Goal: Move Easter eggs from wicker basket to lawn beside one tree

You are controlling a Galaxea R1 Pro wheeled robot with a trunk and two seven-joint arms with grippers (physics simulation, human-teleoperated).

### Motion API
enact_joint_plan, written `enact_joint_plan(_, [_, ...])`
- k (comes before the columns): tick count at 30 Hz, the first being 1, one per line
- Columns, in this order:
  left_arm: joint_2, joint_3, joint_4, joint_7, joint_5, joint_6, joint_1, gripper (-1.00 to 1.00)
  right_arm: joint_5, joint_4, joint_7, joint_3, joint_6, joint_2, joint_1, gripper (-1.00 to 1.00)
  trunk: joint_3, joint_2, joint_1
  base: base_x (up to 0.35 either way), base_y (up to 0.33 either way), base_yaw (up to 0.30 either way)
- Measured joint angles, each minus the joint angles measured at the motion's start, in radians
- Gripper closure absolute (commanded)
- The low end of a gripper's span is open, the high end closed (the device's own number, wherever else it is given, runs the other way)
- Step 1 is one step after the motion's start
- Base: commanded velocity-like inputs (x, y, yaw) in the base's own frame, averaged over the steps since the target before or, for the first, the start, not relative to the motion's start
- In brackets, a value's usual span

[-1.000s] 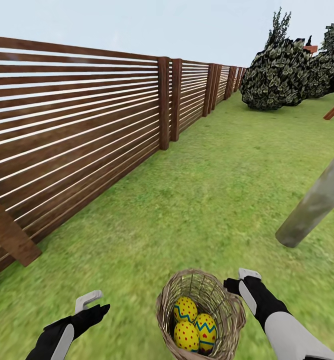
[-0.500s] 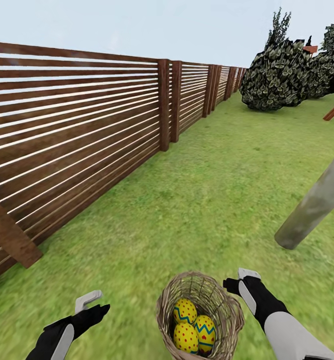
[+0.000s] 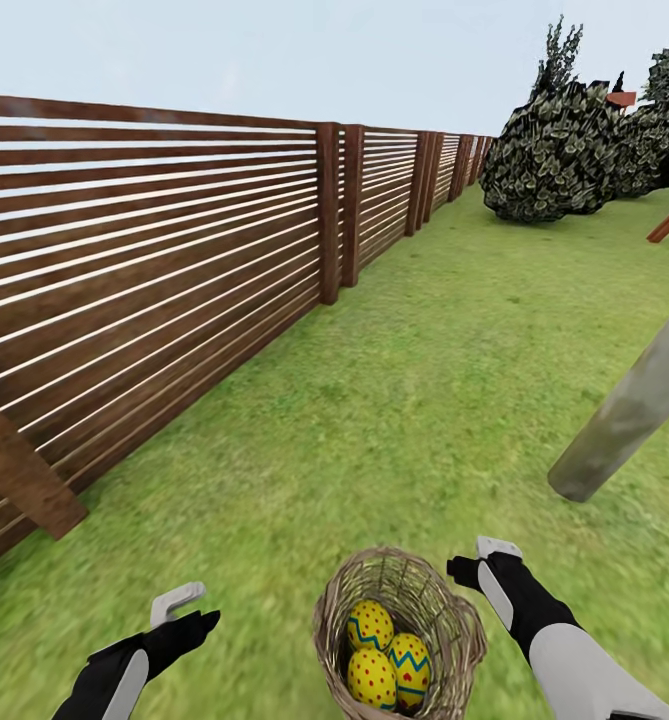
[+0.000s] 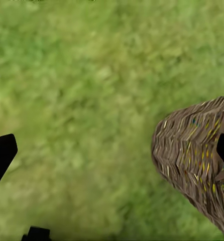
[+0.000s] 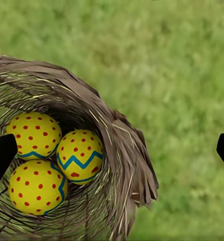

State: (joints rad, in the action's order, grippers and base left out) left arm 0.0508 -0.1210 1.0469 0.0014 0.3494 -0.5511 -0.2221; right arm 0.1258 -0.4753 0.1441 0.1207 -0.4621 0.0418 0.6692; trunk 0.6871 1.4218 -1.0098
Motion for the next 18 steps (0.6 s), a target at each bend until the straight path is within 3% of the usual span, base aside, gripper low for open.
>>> enact_joint_plan(18, [-0.007, 0.004, -0.003, -0.001, -0.005, 0.008, 0.001, -1.0, -0.002, 0.001, 0.001, -0.001, 0.0, 0.0, 0.0, -1.0, -0.056, -0.126, 0.069, 0.0, 0.0, 0.0])
